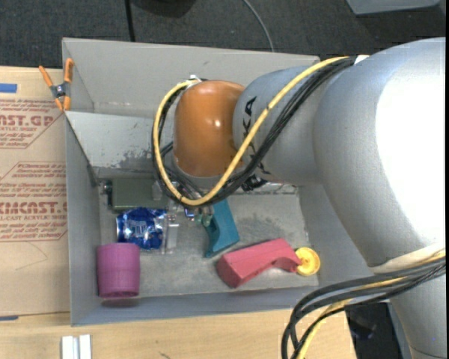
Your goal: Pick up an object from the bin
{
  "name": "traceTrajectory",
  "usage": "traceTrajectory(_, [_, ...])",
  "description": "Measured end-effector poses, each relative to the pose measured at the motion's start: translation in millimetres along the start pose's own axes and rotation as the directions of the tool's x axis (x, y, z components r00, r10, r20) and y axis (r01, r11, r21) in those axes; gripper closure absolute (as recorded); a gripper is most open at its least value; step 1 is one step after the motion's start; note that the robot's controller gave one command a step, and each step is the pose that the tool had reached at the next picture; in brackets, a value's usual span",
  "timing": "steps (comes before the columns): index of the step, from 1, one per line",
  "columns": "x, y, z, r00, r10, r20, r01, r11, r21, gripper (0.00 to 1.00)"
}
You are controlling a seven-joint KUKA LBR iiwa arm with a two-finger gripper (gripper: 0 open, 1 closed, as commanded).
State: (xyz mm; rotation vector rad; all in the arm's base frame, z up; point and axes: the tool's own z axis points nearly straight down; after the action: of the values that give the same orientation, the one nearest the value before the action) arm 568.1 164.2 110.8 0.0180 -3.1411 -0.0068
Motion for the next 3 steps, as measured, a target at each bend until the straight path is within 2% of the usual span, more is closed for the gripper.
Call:
traceTrajectory(1, [-0.9,3,22,1.000,-0.001,0.003,0.001,1.000,0.003,0.00])
traceTrajectory(2, [15.4,30,37,0.996,0.092,0.011,-0.092,0.996,-0.004,1.00])
traceTrajectory(3, [15.4,30,37,0.996,0.092,0.011,-0.092,0.996,-0.004,1.00])
